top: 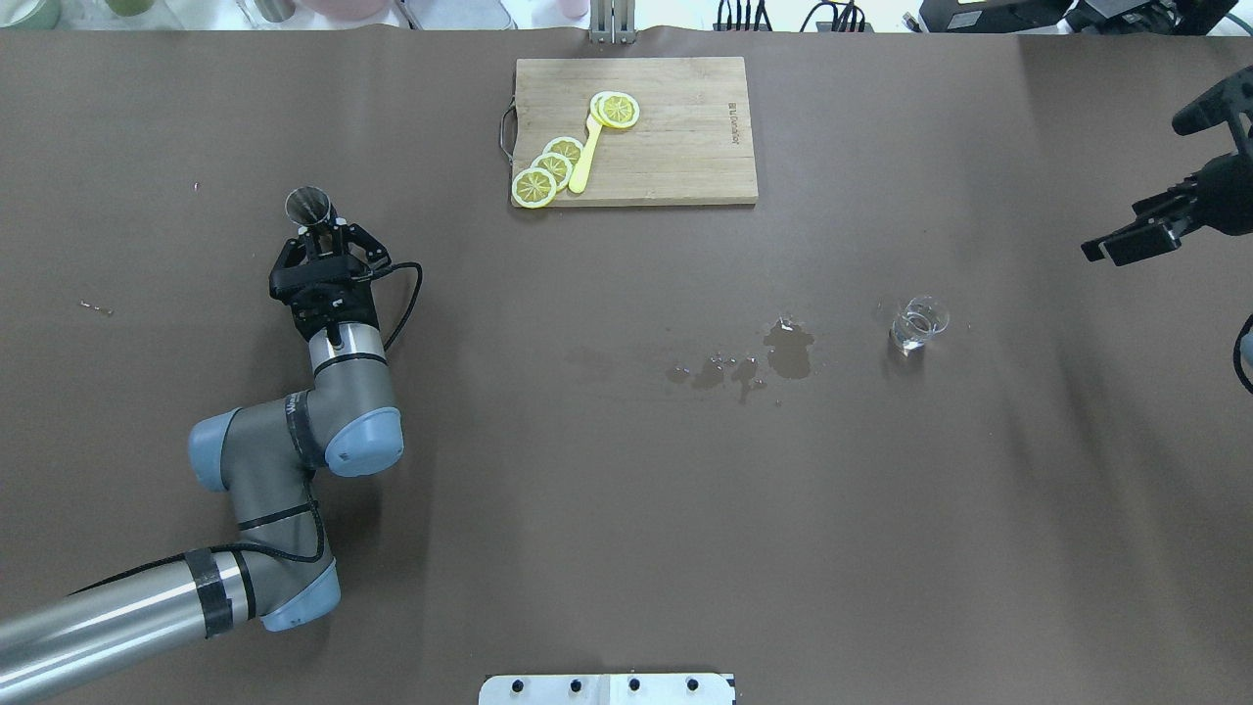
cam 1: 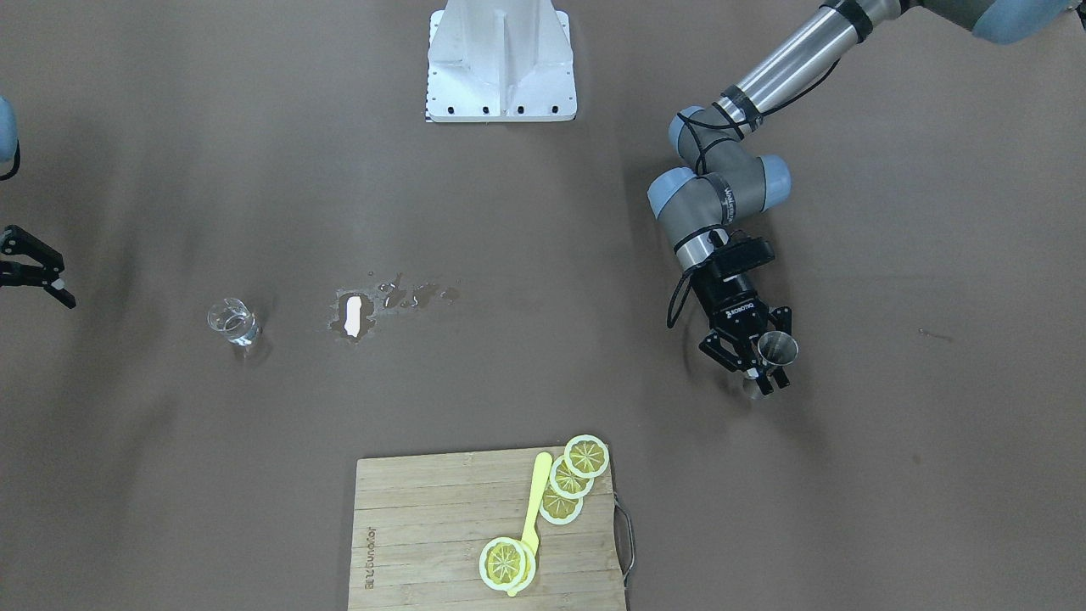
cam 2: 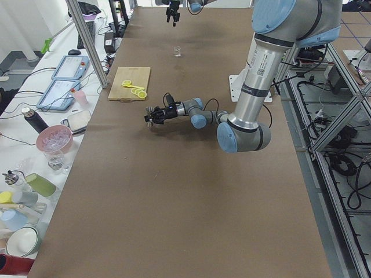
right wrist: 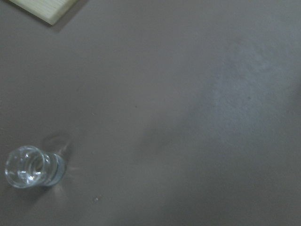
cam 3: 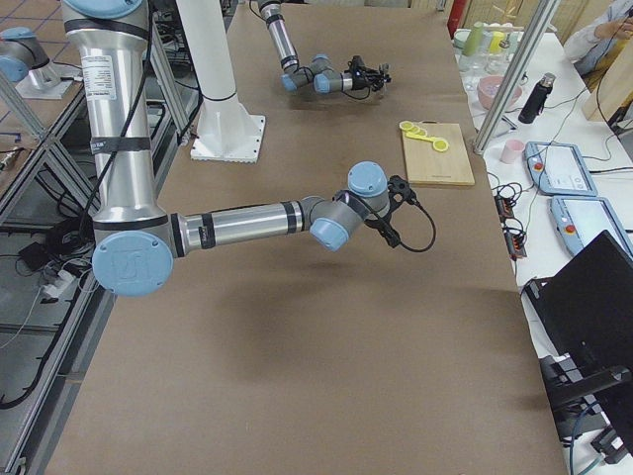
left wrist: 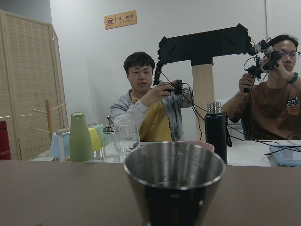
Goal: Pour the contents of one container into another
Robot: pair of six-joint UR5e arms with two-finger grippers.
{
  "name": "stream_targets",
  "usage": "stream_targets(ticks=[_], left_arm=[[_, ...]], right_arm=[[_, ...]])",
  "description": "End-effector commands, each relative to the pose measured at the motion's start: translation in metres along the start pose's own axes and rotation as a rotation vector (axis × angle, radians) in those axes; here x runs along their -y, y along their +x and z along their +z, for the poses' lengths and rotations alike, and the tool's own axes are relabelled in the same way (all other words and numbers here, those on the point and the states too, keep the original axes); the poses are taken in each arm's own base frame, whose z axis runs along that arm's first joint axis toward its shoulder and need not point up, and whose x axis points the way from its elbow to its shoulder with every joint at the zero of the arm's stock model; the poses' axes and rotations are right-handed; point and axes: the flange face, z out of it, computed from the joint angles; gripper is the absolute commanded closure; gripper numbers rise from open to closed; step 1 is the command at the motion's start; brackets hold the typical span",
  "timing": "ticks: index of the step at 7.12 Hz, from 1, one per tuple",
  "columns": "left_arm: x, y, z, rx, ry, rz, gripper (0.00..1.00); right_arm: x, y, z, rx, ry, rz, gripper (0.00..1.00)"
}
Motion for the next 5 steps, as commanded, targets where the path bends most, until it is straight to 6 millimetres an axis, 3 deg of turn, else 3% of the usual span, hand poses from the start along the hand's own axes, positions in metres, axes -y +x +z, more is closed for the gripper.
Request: stream_targets(ticks=[1, 3, 5], left_arm=[[0.001, 0.000, 0.000, -0.001, 0.001, -0.002, 0.58], [0.001, -0.001, 0.000, 0.000, 0.007, -0.001, 0.50], [-0.002, -0.003, 0.001, 0.002, 0.007, 0.005, 0.44]], right_arm=[[-0.027, 0.039, -0.008, -0.073, -0.165, 0.218, 0.00], [-0.061, 0.083, -0.005, -0.137, -0.307, 0.408, 0.00], [-0.086, 0.120, -0.019, -0.197, -0.438, 0.609, 0.00]])
